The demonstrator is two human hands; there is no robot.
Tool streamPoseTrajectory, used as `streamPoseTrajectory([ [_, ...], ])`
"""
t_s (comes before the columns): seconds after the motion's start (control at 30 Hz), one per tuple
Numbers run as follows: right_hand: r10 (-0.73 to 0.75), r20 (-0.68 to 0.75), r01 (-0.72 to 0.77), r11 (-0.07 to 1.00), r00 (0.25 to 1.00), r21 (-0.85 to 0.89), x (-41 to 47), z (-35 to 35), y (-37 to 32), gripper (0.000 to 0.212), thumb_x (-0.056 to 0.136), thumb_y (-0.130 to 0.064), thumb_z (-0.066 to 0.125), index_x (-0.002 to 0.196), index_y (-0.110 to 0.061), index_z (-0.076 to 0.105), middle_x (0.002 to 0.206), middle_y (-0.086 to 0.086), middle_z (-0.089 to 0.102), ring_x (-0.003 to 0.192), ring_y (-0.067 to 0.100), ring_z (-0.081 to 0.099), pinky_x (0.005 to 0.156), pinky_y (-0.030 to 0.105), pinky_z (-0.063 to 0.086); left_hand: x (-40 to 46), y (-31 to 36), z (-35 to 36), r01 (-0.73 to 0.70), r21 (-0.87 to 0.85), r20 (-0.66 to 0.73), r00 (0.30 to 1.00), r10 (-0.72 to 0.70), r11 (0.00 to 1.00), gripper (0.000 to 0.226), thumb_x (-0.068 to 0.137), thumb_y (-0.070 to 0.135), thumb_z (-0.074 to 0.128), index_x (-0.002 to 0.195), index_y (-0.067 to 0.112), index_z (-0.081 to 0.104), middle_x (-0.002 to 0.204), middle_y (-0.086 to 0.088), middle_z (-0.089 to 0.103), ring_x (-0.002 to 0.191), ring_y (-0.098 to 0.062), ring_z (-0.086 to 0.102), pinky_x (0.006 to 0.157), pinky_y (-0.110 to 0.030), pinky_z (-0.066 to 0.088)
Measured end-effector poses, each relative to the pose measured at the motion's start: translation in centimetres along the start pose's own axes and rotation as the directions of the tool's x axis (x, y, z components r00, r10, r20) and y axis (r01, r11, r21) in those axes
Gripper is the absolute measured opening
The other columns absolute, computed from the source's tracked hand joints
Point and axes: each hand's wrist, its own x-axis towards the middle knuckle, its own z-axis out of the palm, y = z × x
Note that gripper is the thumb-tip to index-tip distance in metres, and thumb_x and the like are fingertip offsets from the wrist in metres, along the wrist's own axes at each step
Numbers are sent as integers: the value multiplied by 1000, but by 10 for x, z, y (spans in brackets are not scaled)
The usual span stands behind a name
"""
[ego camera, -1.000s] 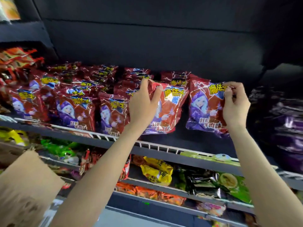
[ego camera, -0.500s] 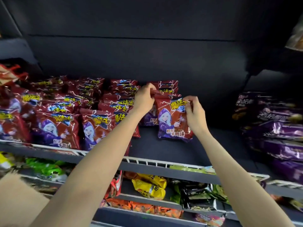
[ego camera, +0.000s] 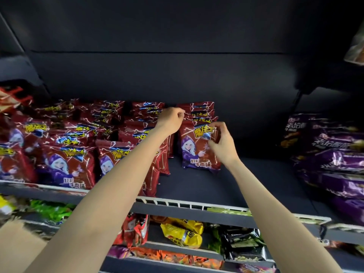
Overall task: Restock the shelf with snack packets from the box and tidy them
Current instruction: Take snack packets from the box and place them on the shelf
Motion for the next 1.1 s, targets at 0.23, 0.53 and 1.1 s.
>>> streamPoseTrajectory([
  [0.23, -210, -91, 117, 801, 974, -587, -7, 11, 9, 43, 83, -14, 66, 124, -14, 56, 131, 18, 44, 114, 38, 42, 95, 48, 42, -37, -10, -6, -228, 245, -148, 952, 268, 942, 30, 97, 20, 44, 122, 18, 61, 124, 0, 57, 106, -22, 56, 74, -33, 49],
  [0.53, -700, -60, 606, 656, 712, -450, -72, 42, -70, 21, 94, -22, 52, 102, -9, 67, 90, 2, 66, 86, 21, 55, 72, 32, 43, -148, -47, -64, -349, 191, -405, 823, 398, 917, 18, 92, 26, 54, 90, 21, 71, 58, 11, 61, 53, -7, 54, 51, -17, 37],
  [1.1, -371, 897, 743, 665, 241, 75, -209, 337, -225, 22, 95, -30, 48, 113, -29, 60, 98, -13, 65, 91, 11, 62, 72, 35, 50, -476, -347, -196, 353, 62, -19, 936, -353, 934, 35, 85, 44, 44, 103, 27, 69, 97, 15, 68, 85, -1, 61, 75, -12, 44],
])
